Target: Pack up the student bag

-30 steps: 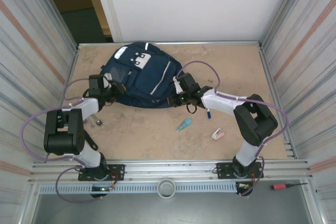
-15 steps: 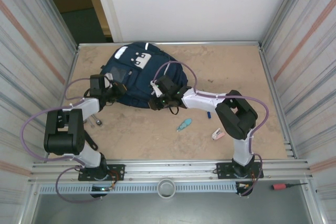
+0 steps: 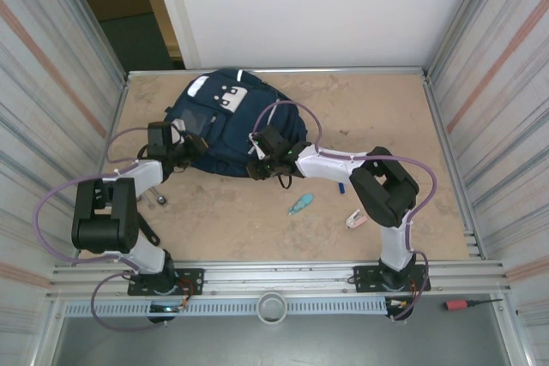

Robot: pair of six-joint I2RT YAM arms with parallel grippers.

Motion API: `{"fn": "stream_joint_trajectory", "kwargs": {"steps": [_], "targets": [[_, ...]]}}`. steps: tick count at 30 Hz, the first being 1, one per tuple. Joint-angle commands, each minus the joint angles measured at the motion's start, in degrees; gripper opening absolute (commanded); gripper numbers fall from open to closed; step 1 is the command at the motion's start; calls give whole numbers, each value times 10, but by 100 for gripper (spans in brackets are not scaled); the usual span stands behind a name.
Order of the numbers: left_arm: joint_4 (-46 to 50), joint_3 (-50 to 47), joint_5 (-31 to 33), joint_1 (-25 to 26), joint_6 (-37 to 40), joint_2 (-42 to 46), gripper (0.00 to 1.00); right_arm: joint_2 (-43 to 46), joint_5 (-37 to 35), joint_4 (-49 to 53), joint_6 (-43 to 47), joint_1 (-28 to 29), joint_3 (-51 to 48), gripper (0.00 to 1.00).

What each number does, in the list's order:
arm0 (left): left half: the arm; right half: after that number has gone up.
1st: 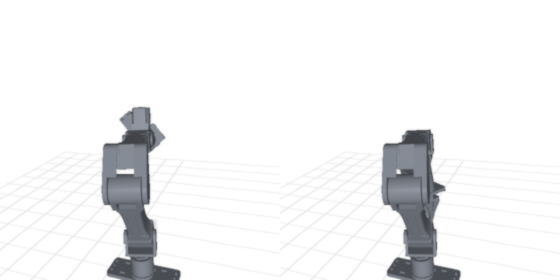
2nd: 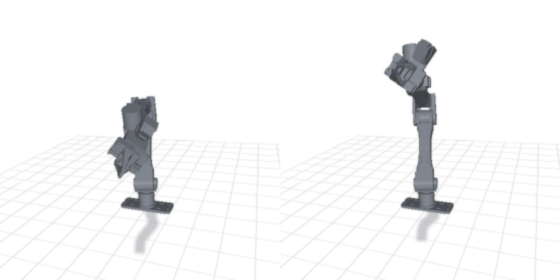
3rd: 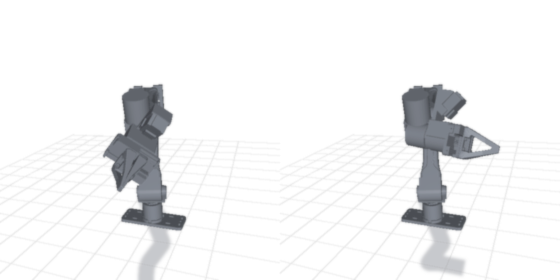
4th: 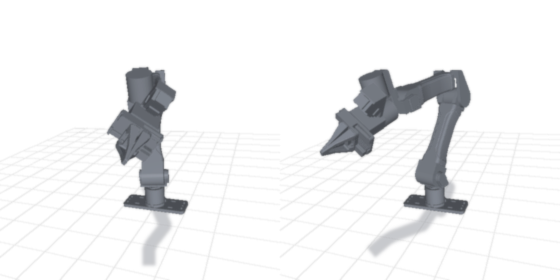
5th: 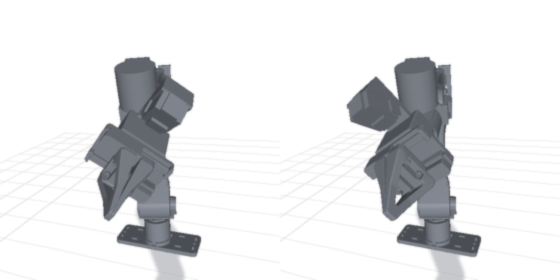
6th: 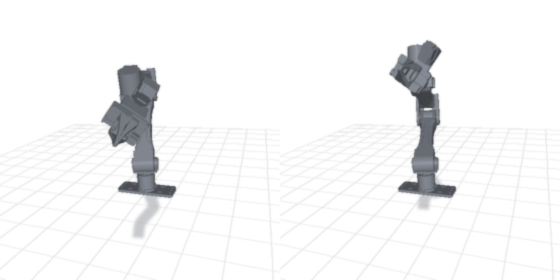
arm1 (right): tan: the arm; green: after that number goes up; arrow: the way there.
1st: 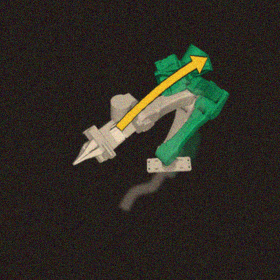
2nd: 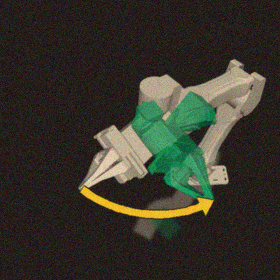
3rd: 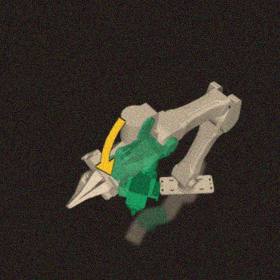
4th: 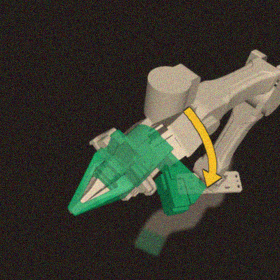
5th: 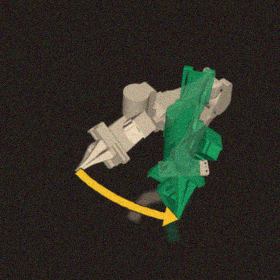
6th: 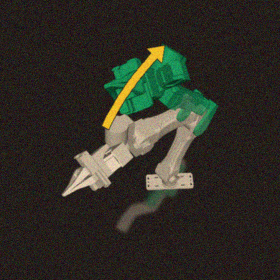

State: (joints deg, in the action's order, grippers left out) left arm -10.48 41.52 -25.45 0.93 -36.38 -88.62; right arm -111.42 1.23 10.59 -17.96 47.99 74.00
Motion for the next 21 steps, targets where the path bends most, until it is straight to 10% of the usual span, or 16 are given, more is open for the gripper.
{"fn": "stream_joint_trajectory", "kwargs": {"steps": [1,21], "targets": [[-3,13,-8,7,22,-2,0,-24,-33,23,-8,-8,6,38],[-6,9,-12,9,20,3,0,-76,23,29,-107,-32,52,41]]}}
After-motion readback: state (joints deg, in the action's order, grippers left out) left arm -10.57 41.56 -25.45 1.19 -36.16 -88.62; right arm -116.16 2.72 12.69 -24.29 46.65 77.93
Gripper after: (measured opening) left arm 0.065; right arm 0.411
